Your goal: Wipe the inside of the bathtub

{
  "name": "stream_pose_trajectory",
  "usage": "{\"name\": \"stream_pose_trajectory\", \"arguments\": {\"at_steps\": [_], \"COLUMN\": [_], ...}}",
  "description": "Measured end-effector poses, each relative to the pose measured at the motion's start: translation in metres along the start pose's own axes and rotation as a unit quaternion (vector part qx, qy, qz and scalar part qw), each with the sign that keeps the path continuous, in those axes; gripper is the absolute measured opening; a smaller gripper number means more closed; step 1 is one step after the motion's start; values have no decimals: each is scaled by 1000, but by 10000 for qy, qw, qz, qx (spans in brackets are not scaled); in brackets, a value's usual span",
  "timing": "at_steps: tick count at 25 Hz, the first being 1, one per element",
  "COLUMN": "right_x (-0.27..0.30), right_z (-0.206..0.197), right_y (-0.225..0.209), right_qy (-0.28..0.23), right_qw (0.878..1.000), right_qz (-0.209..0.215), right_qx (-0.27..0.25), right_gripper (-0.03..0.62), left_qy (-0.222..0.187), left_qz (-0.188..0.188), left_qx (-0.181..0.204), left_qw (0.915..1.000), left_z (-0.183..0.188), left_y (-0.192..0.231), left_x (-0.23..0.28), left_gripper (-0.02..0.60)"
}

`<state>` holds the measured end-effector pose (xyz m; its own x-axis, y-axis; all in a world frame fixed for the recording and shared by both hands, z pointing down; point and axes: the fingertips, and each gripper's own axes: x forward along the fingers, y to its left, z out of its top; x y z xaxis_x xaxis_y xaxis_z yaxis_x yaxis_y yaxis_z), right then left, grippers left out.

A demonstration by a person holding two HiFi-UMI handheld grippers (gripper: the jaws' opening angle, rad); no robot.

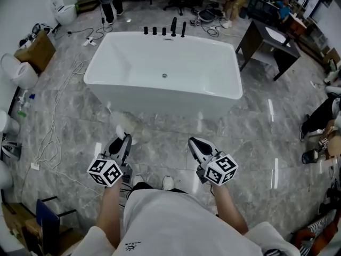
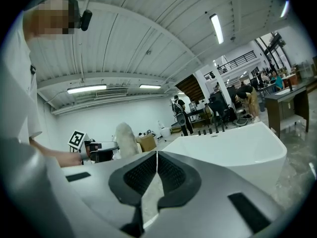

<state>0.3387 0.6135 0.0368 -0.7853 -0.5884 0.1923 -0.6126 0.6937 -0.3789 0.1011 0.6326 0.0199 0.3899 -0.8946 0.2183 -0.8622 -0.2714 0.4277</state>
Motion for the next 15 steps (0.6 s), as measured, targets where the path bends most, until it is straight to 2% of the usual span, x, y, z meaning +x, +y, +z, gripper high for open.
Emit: {"name": "stream_pose_trajectory", "arguments": {"at_steps": [6, 15], "right_x": [-8, 3], "right_z": [-3, -8], "right_y": [-6, -6], "right_qy": [-2, 41], "right_qw": [9999, 9997], "right_qz": [77, 180], "right_qx": [102, 179], "right_gripper": [23, 23], "left_qy": [15, 51], "left_qz": [50, 121], "left_qx": [107, 183], "left_qw": [9999, 9997], "left_z": [-1, 3], "left_y": [-15, -6], "left_x": [3, 12], "left_gripper": [86, 86]}}
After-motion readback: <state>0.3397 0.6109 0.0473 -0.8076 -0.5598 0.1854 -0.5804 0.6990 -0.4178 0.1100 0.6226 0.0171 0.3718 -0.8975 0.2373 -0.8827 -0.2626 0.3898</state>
